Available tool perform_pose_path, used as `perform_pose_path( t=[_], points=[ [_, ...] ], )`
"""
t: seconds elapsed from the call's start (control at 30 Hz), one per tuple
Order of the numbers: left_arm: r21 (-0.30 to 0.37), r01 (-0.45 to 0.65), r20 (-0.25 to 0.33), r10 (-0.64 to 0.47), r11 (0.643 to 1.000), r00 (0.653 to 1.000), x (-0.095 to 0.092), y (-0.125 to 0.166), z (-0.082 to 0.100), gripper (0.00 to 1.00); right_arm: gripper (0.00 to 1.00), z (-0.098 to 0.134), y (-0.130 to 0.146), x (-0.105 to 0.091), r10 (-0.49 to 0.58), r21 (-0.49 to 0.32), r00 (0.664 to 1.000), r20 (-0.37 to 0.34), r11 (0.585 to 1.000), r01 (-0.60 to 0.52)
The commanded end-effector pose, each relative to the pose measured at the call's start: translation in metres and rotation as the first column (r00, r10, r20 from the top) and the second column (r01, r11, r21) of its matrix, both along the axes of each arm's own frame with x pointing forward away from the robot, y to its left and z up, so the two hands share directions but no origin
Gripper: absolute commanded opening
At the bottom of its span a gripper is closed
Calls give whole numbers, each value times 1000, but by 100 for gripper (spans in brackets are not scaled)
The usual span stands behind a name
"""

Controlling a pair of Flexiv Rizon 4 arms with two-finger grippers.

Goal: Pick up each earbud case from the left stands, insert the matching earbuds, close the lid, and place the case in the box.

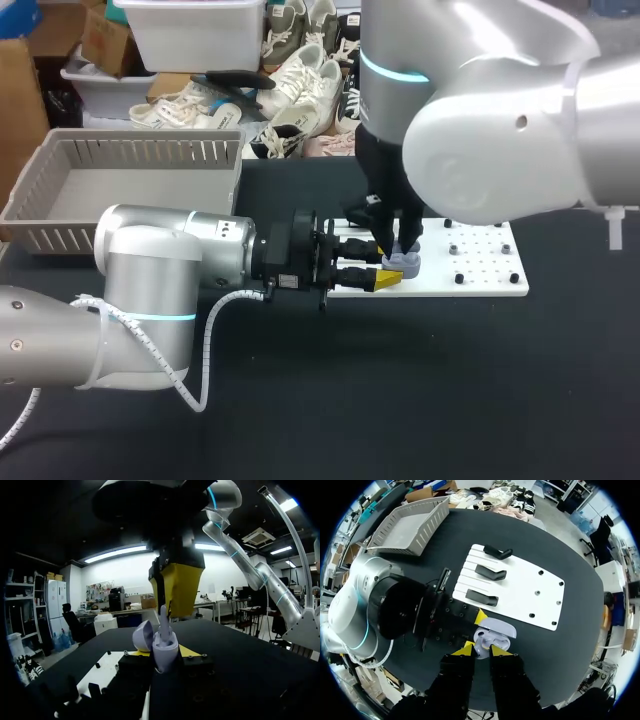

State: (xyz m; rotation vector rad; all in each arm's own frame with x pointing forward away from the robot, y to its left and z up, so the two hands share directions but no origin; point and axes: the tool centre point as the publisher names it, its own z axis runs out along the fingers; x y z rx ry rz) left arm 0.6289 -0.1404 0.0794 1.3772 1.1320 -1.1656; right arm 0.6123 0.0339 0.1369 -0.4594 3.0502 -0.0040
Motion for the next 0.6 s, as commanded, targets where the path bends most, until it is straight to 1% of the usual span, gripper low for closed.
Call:
perform_pose_path(
  t=[0.03, 0.6],
  points=[
    [-2, 1, 0, -1, 1000, 1000, 1, 0, -1, 0, 0, -2, 1, 1, -6, -6, 1000, 4, 1000, 6],
    [-2, 1, 0, -1, 1000, 1000, 1, 0, -1, 0, 0, -6, 0, 5, -16, -13, 1000, 0, 1000, 16]
  ],
)
